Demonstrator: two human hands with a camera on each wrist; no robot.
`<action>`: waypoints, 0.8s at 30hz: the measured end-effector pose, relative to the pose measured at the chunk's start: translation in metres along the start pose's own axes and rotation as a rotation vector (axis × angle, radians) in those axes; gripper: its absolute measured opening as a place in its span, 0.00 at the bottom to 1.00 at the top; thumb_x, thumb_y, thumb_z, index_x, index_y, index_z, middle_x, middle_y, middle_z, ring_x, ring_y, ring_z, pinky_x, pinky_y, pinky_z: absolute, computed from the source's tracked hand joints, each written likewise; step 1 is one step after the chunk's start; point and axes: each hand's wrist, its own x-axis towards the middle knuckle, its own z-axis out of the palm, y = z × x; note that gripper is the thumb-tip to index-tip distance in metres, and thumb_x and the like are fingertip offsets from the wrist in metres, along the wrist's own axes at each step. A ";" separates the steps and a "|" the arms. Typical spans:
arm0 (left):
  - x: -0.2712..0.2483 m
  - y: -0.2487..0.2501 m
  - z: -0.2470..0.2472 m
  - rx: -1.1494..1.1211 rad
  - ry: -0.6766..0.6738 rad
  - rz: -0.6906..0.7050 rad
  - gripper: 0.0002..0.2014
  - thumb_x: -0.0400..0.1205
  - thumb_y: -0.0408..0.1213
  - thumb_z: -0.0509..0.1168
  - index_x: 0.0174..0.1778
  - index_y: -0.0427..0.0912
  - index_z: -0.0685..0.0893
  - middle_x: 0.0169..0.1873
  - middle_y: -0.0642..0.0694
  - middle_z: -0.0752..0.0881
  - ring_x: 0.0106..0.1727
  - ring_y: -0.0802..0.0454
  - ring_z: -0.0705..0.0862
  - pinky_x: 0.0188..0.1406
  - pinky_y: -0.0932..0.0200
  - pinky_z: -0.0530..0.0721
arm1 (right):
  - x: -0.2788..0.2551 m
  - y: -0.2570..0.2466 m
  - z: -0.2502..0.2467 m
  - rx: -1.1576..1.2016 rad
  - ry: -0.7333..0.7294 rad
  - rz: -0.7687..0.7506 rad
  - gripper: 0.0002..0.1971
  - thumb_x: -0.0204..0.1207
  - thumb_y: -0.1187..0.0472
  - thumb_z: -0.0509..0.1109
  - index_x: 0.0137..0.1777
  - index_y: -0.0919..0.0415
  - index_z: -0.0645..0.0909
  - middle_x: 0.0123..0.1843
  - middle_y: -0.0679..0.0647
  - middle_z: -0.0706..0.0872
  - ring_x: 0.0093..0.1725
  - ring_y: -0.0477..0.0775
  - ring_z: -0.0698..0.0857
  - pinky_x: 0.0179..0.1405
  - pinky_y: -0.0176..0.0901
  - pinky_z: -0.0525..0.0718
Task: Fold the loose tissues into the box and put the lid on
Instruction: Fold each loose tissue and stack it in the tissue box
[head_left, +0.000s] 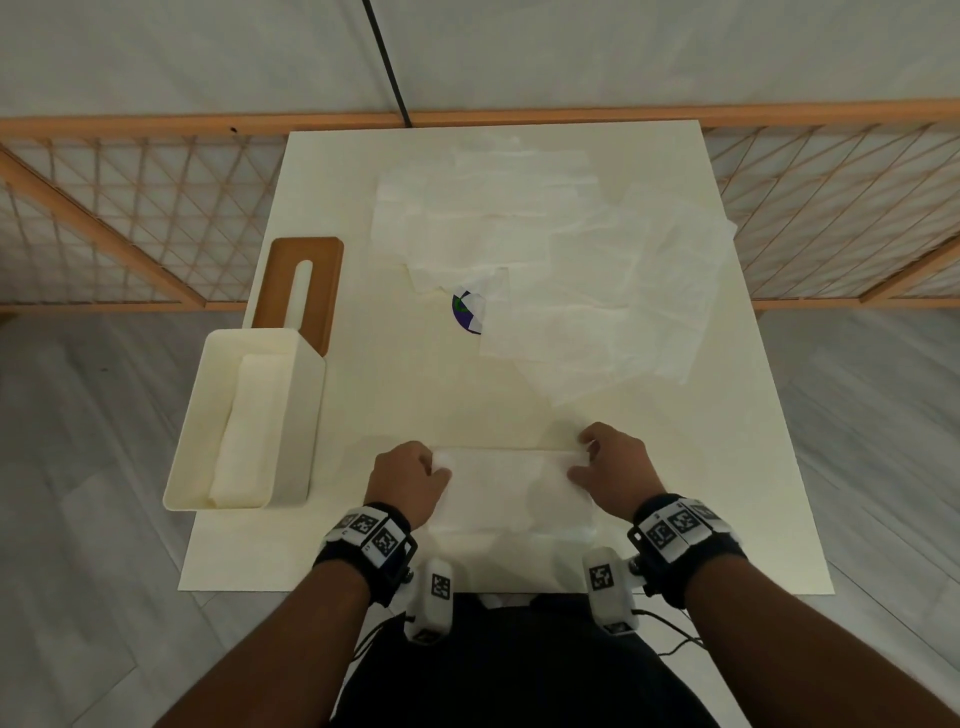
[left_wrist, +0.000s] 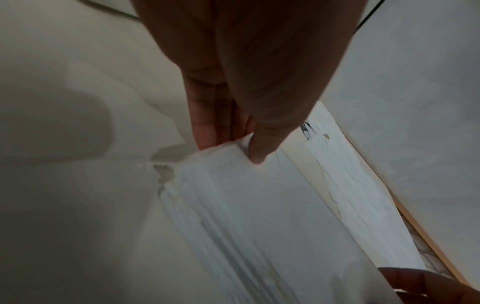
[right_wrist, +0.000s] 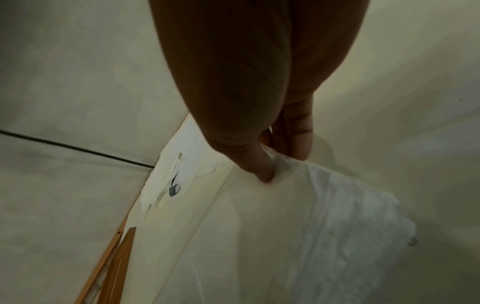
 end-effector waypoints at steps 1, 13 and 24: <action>0.001 0.000 0.000 0.001 0.001 -0.003 0.08 0.78 0.45 0.72 0.45 0.45 0.85 0.40 0.51 0.87 0.45 0.51 0.86 0.48 0.56 0.85 | 0.000 0.000 -0.001 -0.002 -0.002 0.001 0.22 0.72 0.62 0.78 0.66 0.62 0.80 0.49 0.52 0.82 0.55 0.57 0.84 0.53 0.40 0.78; -0.003 -0.008 -0.025 -0.077 0.101 -0.054 0.10 0.81 0.51 0.70 0.50 0.49 0.84 0.40 0.58 0.84 0.45 0.56 0.82 0.47 0.63 0.75 | 0.066 -0.034 -0.049 -0.161 0.215 -0.168 0.19 0.81 0.58 0.69 0.70 0.62 0.83 0.71 0.62 0.81 0.69 0.62 0.79 0.69 0.49 0.76; -0.007 0.006 -0.043 -0.095 0.175 0.030 0.05 0.81 0.45 0.71 0.43 0.48 0.85 0.36 0.55 0.87 0.39 0.64 0.82 0.31 0.77 0.70 | 0.117 -0.040 -0.058 -0.418 0.104 -0.175 0.15 0.80 0.62 0.61 0.56 0.58 0.88 0.55 0.58 0.87 0.56 0.63 0.83 0.56 0.53 0.86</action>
